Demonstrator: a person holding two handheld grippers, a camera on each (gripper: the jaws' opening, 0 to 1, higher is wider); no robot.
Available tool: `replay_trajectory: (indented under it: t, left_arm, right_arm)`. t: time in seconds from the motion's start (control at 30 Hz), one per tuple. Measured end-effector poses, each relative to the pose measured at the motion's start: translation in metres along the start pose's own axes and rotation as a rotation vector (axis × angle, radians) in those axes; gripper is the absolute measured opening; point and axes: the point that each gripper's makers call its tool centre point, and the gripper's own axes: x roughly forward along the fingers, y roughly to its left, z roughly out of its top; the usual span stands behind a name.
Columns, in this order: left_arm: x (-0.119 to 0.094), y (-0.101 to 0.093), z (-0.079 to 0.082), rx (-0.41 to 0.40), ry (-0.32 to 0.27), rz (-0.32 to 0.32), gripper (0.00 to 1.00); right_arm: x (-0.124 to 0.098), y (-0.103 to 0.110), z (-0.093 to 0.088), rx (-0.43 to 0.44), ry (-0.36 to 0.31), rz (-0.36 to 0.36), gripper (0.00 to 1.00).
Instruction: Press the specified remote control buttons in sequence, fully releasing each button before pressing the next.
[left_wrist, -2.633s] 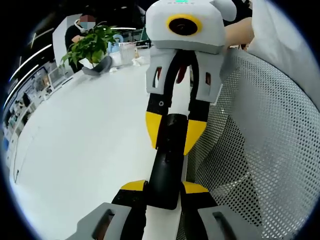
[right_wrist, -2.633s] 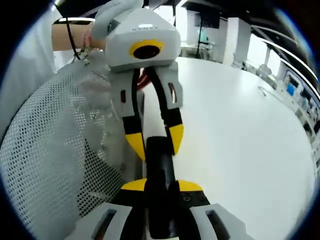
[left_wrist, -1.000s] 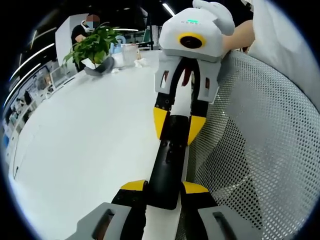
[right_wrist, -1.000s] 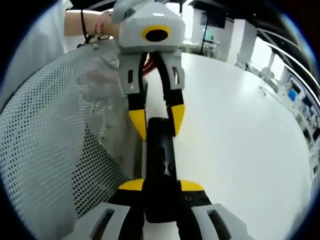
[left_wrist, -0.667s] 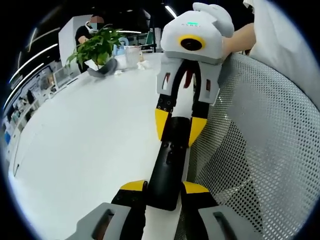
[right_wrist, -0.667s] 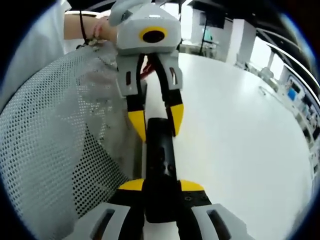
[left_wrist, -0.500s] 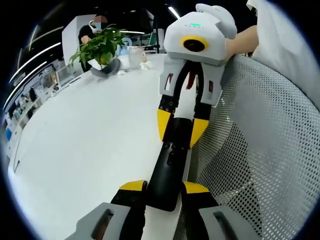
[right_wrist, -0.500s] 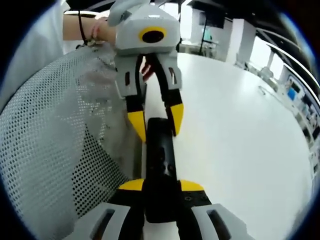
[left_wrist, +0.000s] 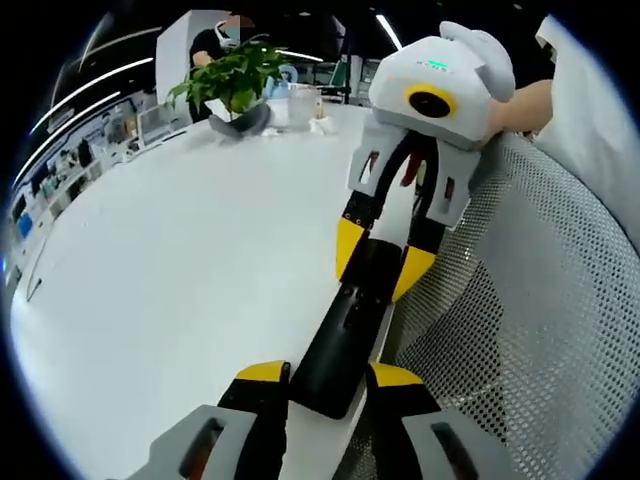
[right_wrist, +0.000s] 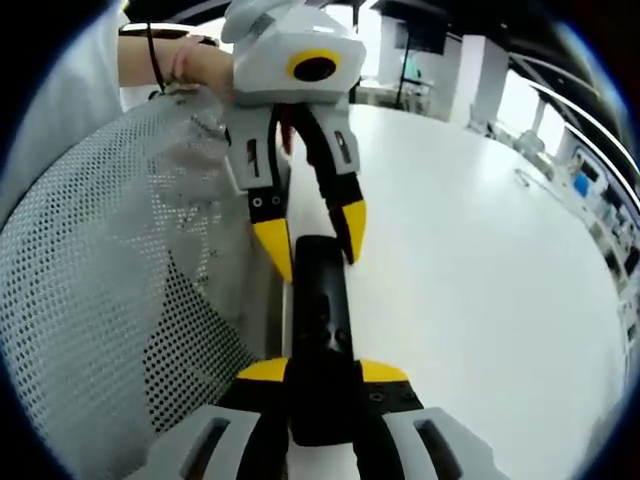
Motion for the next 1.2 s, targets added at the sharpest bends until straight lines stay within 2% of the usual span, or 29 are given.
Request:
replay_trajectory:
  t: [0.23, 0.43, 0.67, 1.0, 1.2]
  left_arm:
    - [-0.009, 0.006, 0.002, -0.038, -0.015, 0.025, 0.37]
    - [-0.016, 0.012, 0.010, -0.062, -0.055, 0.052, 0.37]
    - [-0.022, 0.016, 0.014, -0.072, -0.062, 0.078, 0.40]
    - [-0.031, 0.017, 0.025, -0.071, -0.112, 0.099, 0.46]
    - [-0.038, 0.022, 0.034, -0.094, -0.164, 0.127, 0.51]
  right_arm:
    - [0.000, 0.000, 0.000, -0.001, -0.003, 0.000, 0.21]
    - [0.000, 0.001, 0.000, 0.001, -0.002, -0.002, 0.21]
    - [0.000, 0.000, 0.000, -0.001, -0.002, -0.002, 0.21]
    - [0.000, 0.000, 0.001, 0.001, -0.003, -0.003, 0.21]
    - [0.000, 0.000, 0.001, 0.004, -0.003, -0.004, 0.21]
